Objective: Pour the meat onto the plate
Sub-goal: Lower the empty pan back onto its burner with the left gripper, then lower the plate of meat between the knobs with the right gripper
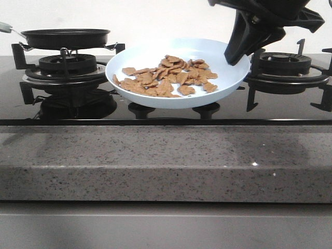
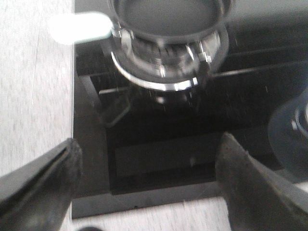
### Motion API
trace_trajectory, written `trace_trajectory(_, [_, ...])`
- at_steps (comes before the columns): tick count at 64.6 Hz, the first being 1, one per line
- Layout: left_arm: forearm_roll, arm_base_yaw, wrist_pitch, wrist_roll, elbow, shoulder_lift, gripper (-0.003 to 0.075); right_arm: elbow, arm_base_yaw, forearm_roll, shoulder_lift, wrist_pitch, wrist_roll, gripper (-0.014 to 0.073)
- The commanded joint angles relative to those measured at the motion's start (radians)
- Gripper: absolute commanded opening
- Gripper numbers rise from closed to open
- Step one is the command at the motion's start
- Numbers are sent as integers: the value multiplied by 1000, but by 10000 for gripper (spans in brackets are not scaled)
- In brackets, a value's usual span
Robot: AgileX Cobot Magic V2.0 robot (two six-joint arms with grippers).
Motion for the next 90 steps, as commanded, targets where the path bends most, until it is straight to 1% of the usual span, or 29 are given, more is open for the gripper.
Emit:
trace_trajectory(1, [28,-19,-69,-44,8,-71,563,-27,0,7,-34,-48,-6,-69])
trace_trajectory(19, [28,-19,-32,-44,82,-206,563,-27,0,7,-34,-48,-6,-69])
trace_trajectory(35, [26,-19,35,-44,82,-223,563,-28,0,6,-34,-31,-7,-69])
trace_trajectory(42, [26,-19,45,-44,82,-223,562,-64,-14,-2,-31,7,-8,-69])
trace_trajectory(49, [26,-19,39,-44,82,-221,563,-138,-52,-1,-11,58,-8,-69])
trace_trajectory(65, [26,-19,39,-44,82,-221,563,-385,-122,-1,108,154,-8,-69])
trace_trajectory(81, [26,-19,37,-44,82,-221,563,-647,-125,-2,313,242,-8,-69])
trace_trajectory(90, [26,-19,37,-44,82,-221,563,-761,-125,-2,418,302,-8,-69])
